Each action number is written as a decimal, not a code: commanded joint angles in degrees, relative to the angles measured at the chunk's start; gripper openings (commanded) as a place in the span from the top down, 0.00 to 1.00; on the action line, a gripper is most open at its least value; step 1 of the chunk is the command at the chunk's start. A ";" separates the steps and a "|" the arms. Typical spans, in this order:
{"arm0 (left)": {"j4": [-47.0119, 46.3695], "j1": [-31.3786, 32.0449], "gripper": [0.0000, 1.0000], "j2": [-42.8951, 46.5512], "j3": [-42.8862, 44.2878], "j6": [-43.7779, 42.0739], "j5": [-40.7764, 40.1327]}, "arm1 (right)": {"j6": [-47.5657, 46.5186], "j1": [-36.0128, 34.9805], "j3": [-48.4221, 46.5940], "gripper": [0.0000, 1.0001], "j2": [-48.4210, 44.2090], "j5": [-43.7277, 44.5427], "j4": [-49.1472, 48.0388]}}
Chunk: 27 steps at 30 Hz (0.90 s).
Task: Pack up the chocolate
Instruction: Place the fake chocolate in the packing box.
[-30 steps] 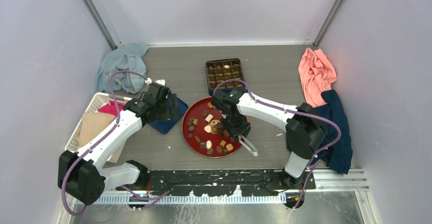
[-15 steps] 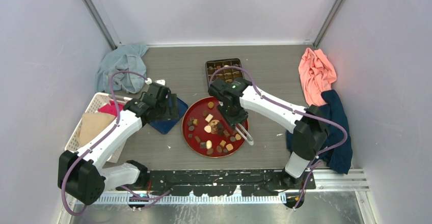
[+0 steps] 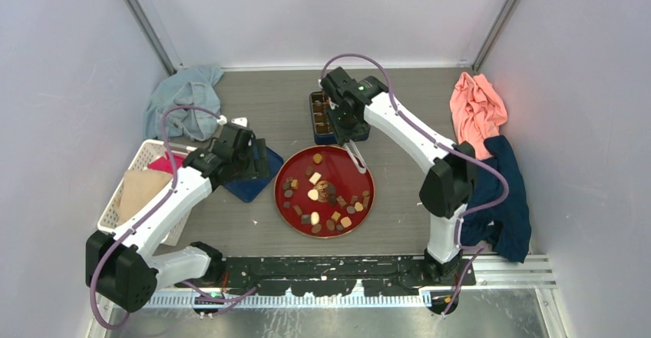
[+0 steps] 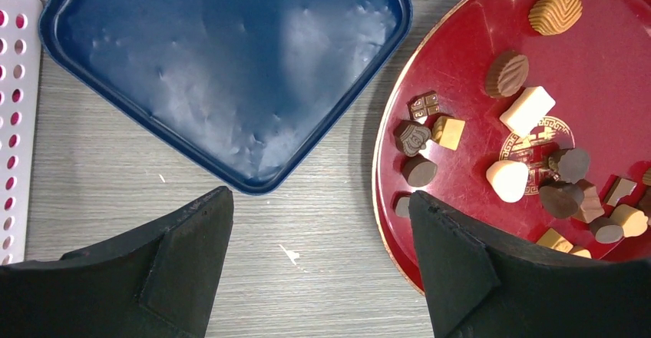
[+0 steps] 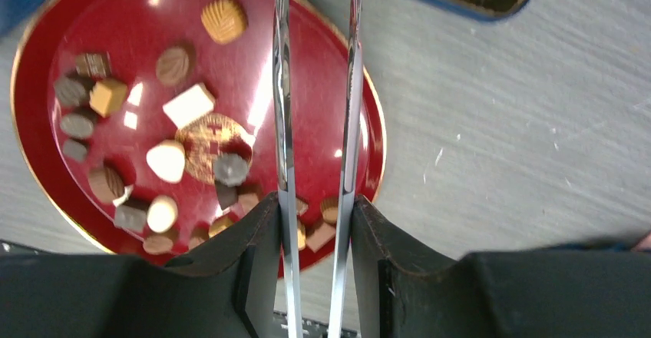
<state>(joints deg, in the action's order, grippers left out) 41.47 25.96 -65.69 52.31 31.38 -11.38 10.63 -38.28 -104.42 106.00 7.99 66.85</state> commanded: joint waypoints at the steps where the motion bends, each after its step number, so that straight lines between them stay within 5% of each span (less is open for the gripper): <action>1: -0.05 -0.38 0.15 2.67 1.04 0.72 -1.22 | -1.41 3.00 -6.82 0.81 4.46 -3.07 -4.97; 16: 0.82 -0.72 0.15 3.44 0.86 0.26 -1.78 | -0.45 4.78 -22.00 0.80 20.60 -6.94 -6.75; 27: 1.20 -0.90 0.15 3.78 0.68 0.00 -2.51 | 0.23 4.77 -22.32 0.79 24.38 -9.73 -6.58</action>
<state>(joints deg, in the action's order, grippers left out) 42.85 25.41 -63.42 52.31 31.33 -12.47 10.74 -33.30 -124.20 130.93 -0.10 61.32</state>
